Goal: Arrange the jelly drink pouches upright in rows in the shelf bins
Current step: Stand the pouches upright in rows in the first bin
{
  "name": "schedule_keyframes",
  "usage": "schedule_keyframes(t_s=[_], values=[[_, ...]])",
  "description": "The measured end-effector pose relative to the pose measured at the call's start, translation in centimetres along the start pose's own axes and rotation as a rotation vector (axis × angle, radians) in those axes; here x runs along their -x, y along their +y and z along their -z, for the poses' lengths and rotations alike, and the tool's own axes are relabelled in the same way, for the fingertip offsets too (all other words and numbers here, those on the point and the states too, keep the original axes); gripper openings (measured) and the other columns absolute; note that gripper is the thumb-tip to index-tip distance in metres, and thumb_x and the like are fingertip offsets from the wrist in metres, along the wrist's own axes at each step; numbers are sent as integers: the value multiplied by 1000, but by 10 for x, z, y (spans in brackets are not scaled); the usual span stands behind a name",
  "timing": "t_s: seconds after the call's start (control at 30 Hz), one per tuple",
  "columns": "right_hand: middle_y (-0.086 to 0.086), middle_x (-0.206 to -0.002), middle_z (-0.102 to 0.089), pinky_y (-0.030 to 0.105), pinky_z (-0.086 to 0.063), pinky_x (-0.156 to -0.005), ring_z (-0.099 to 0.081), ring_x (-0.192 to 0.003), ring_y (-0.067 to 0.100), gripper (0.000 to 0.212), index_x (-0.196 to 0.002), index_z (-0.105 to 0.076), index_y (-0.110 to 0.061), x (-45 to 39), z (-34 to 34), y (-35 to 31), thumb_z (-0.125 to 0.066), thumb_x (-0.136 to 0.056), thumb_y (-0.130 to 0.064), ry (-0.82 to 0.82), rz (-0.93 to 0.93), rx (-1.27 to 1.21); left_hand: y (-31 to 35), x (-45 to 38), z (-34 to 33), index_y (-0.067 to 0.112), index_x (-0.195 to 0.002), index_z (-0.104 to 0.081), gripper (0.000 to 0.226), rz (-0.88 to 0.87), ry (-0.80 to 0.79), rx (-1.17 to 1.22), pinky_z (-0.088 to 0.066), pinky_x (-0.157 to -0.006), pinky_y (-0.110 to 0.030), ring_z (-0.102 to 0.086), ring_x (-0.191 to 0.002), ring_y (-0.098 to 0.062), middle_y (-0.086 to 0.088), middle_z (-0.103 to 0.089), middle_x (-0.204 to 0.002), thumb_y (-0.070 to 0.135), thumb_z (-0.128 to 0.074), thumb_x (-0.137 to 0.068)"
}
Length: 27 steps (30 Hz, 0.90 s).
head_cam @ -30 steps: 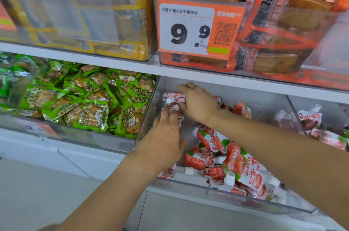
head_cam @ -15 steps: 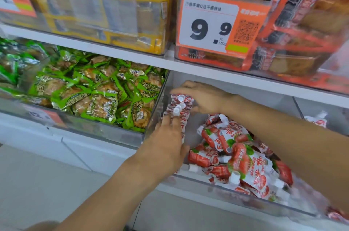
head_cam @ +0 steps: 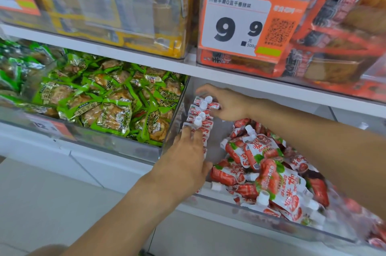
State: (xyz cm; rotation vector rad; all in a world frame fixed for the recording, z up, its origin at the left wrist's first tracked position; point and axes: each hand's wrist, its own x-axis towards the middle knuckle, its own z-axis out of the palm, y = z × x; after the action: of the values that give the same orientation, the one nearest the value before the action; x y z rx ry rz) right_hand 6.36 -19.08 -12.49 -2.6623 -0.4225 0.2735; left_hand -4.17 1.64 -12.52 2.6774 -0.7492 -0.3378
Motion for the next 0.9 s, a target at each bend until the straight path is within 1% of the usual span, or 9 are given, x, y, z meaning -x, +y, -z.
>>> schedule_keyframes(t_s=[0.07,0.17,0.3,0.37,0.53,0.63,0.73,0.83,0.9], values=[[-3,-142,-46,33,-53,-82,-60,-98,14,66,-143,-30,-25,-1,-4,2,-61,-88,-8,-87,-152,25,1,1,0,15,-147,-19,72,2,5,-10,-31,-110,-35,-28,-139,-25,-6,-17,-152,42,-56,-92],[11,-110,-66,46,-53,-84,-64,-94,30,31,-115,-57,-8,-1,-12,-8,-55,-85,-17,-89,-52,41,5,2,0,16,-147,-19,71,8,1,-18,-33,-109,-35,-26,-140,-25,-7,-14,-153,42,-56,-92],[8,-131,-53,37,-46,-96,-51,-120,26,40,-126,-58,-15,4,-12,-15,-54,-88,-5,16,-83,325,8,3,1,17,-146,-21,69,22,0,-18,-33,-108,-36,-25,-140,-25,-6,-13,-152,41,-57,-92],[8,-120,-60,37,-45,-92,-53,-114,27,33,-119,-64,-14,1,-11,-12,-55,-89,-4,139,-49,389,5,5,0,18,-144,-24,66,8,30,-21,-34,-107,-35,-28,-138,-24,-6,-16,-151,40,-58,-92],[5,-107,-72,26,-47,-81,-64,-99,21,24,-109,-73,-13,2,-19,2,-61,-91,-4,254,-162,-5,-1,7,-3,19,-142,-28,64,-9,64,-24,-38,-104,-34,-36,-134,-25,-4,-19,-149,38,-60,-91],[7,-124,-66,24,-53,-84,-63,-109,19,41,-127,-63,-11,6,-13,4,-49,-94,8,138,-199,-165,-1,6,-3,20,-142,-30,63,-7,66,-23,-41,-101,-34,-41,-131,-24,-4,-20,-147,38,-61,-90],[5,-136,-54,15,-53,-67,-61,-95,2,48,-144,-43,-10,24,-1,3,-37,-100,8,77,-153,-202,2,6,0,19,-140,-34,59,-8,77,-37,-43,-102,-34,-41,-130,-24,-5,-21,-146,38,-61,-90],[-5,-127,-60,31,-50,-97,-61,-111,8,37,-136,-51,-19,67,12,-4,-54,-99,-21,173,-158,-178,10,8,4,22,-139,-37,56,-30,143,-129,-39,-102,-33,-38,-130,-23,-3,-26,-144,38,-59,-91],[-12,-113,-65,31,-51,-94,-63,-102,3,28,-120,-61,-25,113,22,-17,-66,-92,-26,161,-112,-128,16,8,10,24,-131,-51,47,-133,249,-62,-44,-96,-32,-50,-119,-19,1,-45,-134,32,-65,-87]])
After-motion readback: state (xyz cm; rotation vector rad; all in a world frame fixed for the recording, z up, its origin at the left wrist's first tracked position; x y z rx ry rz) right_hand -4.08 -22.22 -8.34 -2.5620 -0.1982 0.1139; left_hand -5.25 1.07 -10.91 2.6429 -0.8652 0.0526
